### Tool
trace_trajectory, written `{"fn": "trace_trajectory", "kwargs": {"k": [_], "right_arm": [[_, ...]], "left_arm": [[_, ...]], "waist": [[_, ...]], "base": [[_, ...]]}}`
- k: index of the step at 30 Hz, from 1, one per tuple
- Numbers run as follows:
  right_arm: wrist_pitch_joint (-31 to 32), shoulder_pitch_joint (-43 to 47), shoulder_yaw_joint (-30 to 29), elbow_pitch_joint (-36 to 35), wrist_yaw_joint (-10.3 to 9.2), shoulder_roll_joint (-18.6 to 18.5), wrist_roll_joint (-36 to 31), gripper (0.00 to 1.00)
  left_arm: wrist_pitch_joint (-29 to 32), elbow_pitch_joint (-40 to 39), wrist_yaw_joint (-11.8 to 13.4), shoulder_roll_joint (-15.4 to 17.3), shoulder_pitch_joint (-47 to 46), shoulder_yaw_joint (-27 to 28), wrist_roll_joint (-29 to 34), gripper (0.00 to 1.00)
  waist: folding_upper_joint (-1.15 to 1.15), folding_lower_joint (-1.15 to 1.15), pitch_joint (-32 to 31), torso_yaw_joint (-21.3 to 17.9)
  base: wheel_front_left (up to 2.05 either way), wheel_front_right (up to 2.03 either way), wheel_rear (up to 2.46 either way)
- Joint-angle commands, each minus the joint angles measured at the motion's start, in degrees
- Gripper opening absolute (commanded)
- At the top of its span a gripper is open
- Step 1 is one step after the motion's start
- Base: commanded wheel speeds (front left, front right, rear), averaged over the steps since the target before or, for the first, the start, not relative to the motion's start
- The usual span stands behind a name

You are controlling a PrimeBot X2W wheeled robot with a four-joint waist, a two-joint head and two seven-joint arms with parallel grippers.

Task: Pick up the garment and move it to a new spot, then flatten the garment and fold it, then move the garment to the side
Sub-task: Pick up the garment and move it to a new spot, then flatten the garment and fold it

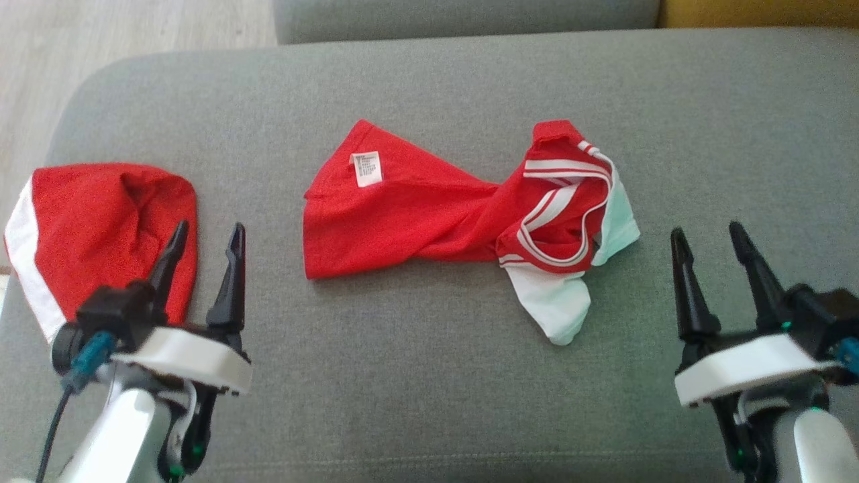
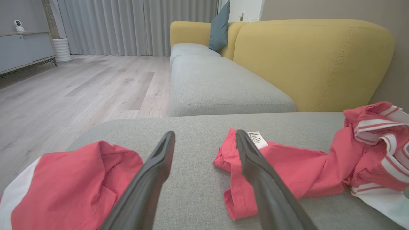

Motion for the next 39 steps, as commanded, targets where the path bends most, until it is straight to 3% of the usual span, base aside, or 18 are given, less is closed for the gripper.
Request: {"fn": "trace_trajectory", "kwargs": {"k": [1, 10, 27, 39], "right_arm": [[0.35, 0.03, 1.37, -2.0, 0.24, -0.3, -0.31, 1.0], [1.43, 2.45, 1.55, -2.53, 0.24, -0.3, -0.07, 1.0], [2.1, 2.54, 1.75, -3.27, 0.24, -0.3, -0.03, 1.0], [7.42, -4.4, 12.17, 2.73, 0.24, -2.02, -0.77, 1.0]], "left_arm": [[-0.69, -1.87, 0.2, 1.99, -0.92, 2.63, 0.7, 1.0], [-0.69, -3.31, 1.84, 1.98, 2.99, 2.69, 2.72, 1.0], [-0.7, -4.35, 2.28, 1.71, 3.46, 3.49, 3.24, 1.0], [-0.7, -5.64, 2.16, 0.28, 0.1, 3.07, 4.67, 1.0]], "waist": [[0.0, 0.0, -1.02, -0.3], [0.0, 0.0, -3.67, -0.36], [0.0, 0.0, -3.15, -0.12], [0.0, 0.0, 0.36, 2.45]], "base": [[0.0, 0.0, 0.0], [0.0, 0.0, 0.0], [0.0, 0.0, 0.0], [0.0, 0.0, 0.0]]}}
